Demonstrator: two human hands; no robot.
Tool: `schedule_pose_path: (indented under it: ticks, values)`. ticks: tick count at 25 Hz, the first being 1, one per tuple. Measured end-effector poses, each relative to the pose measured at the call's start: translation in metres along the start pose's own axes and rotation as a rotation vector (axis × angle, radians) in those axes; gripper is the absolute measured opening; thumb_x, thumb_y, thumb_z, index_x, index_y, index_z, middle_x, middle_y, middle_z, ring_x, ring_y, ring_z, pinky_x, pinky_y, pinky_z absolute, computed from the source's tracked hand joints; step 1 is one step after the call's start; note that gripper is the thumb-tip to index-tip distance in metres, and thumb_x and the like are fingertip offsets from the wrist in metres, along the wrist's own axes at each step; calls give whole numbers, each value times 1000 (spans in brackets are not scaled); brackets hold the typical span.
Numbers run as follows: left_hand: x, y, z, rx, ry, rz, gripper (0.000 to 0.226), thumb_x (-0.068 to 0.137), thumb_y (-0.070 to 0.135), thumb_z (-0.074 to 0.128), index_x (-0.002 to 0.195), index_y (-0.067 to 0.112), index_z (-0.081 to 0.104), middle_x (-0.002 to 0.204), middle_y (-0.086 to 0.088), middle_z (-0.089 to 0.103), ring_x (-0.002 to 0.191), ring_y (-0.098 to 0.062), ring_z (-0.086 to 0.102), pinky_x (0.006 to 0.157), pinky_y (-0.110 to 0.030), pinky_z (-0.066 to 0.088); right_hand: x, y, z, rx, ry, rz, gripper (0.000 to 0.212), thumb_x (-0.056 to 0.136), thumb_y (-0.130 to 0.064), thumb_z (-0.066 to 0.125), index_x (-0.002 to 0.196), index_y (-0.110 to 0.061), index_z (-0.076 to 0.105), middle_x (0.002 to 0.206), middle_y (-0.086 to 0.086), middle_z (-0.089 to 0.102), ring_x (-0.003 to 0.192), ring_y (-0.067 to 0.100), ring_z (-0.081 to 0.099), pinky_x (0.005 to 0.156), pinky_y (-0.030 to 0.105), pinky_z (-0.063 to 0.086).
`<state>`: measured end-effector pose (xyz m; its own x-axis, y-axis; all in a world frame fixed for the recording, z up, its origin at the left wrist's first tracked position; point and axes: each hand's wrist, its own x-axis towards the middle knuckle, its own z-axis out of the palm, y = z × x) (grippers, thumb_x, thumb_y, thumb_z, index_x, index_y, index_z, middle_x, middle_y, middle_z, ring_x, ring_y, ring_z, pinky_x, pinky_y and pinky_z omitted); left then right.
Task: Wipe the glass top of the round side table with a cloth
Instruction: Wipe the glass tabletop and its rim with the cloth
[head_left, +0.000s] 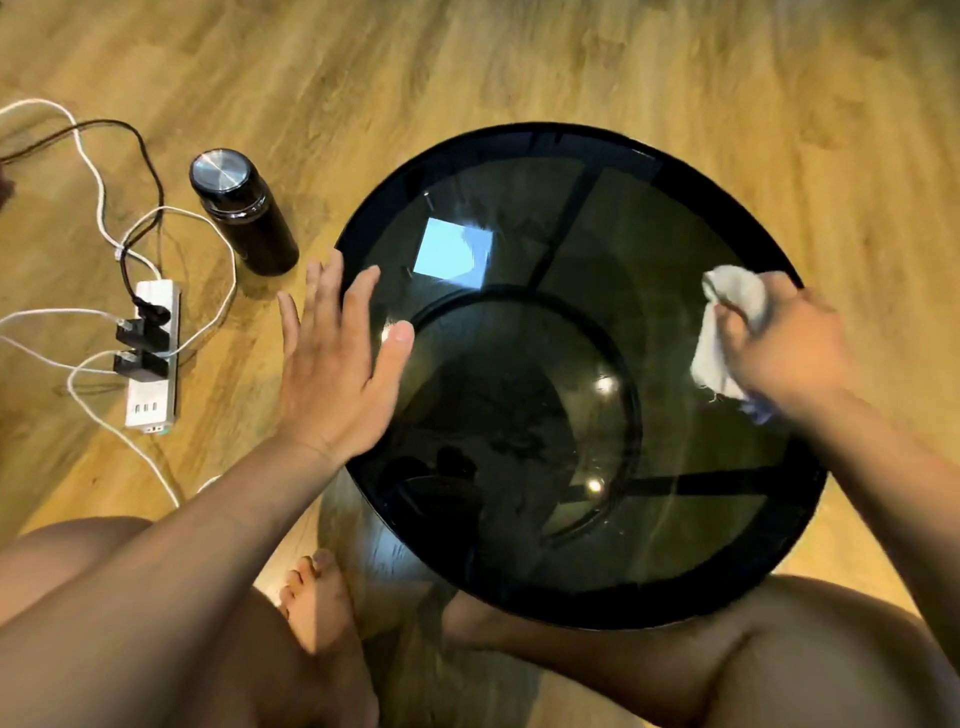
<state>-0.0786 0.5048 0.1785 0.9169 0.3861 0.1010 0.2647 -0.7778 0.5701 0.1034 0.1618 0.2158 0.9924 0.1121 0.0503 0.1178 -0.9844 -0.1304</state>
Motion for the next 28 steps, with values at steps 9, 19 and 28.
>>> schedule_pose_path:
  ticks: [9,19,28]
  values:
    - [1,1,-1,-118,2,-4,68,97,50,25,156,18,11,166,-12,6,152,-23,-3,122,-47,-6,7,-248,49,69,18,-311,34,91,-44,51,116,-22,60,107,13,60,87,35,63,66,34,39]
    - [-4,-3,0,-59,-3,42,67,98,53,25,154,17,14,166,-10,7,153,-24,-1,121,-51,-9,10,-83,18,2,-27,-264,36,91,-52,49,119,-30,52,103,9,57,88,35,63,68,37,49]
    - [0,-5,1,-143,-13,1,68,97,53,25,156,25,8,167,-4,3,153,-18,-2,122,-50,-3,101,-158,41,-33,83,-73,44,86,-48,52,115,-15,58,111,23,63,99,44,62,82,45,50]
